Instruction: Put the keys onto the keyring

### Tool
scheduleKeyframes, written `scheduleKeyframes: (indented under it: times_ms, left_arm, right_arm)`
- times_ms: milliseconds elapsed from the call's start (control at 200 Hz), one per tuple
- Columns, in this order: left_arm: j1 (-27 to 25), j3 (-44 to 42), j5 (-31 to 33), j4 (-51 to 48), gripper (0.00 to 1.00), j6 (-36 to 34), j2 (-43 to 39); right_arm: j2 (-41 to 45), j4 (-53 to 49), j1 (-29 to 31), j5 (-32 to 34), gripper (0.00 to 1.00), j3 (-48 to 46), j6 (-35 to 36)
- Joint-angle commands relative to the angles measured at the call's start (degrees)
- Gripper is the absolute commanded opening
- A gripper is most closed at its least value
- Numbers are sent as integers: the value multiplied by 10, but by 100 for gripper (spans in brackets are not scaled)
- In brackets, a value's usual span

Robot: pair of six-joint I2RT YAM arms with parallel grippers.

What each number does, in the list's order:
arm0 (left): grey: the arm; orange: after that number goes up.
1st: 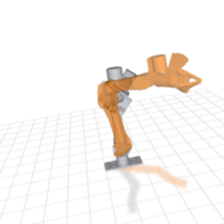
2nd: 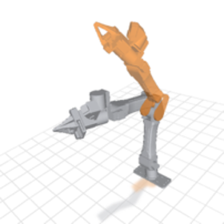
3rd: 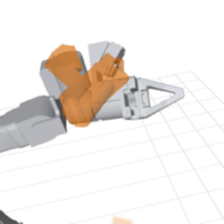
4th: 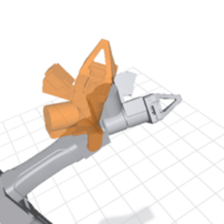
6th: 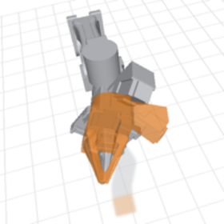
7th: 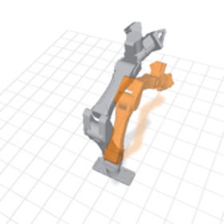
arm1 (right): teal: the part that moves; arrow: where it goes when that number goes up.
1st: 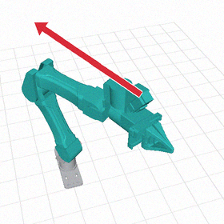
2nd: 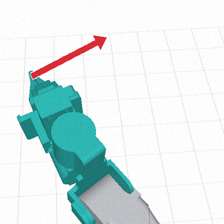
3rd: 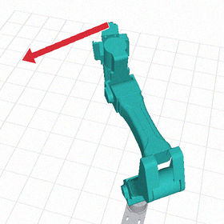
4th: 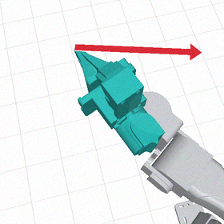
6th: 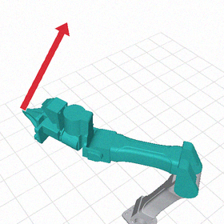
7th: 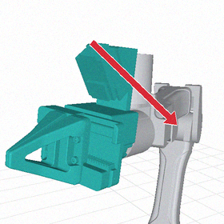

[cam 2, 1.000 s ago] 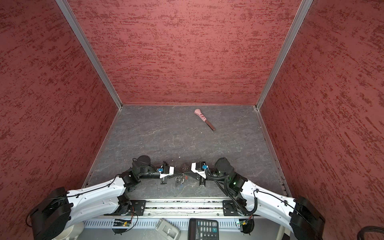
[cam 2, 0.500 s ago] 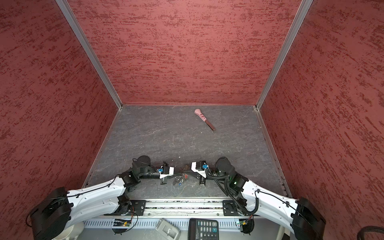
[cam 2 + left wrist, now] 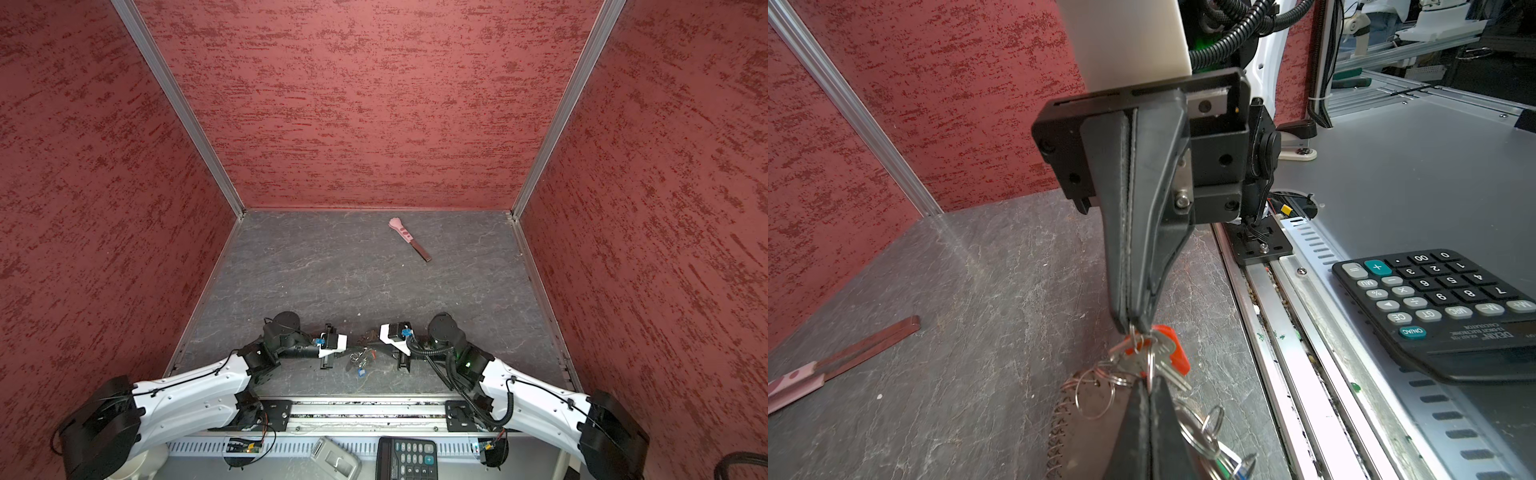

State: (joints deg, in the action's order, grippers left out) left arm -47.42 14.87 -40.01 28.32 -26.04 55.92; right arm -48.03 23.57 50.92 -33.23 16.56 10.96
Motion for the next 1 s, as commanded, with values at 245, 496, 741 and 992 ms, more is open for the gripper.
scheduleKeyframes:
  times_ms: [245, 496, 741, 992]
  left_arm:
    - [1, -2, -9, 17, 0, -6, -5]
    - [1, -2, -6, 17, 0, -6, -6]
    - [1, -2, -6, 17, 0, -5, -7]
    - [1, -3, -9, 17, 0, -5, -10]
  right_arm:
    - [-1, 7, 1, -13, 0, 13, 3]
    - [-1, 10, 1, -30, 0, 13, -5]
    - [-3, 8, 1, -39, 0, 13, -7]
    - [-10, 6, 1, -39, 0, 16, -7]
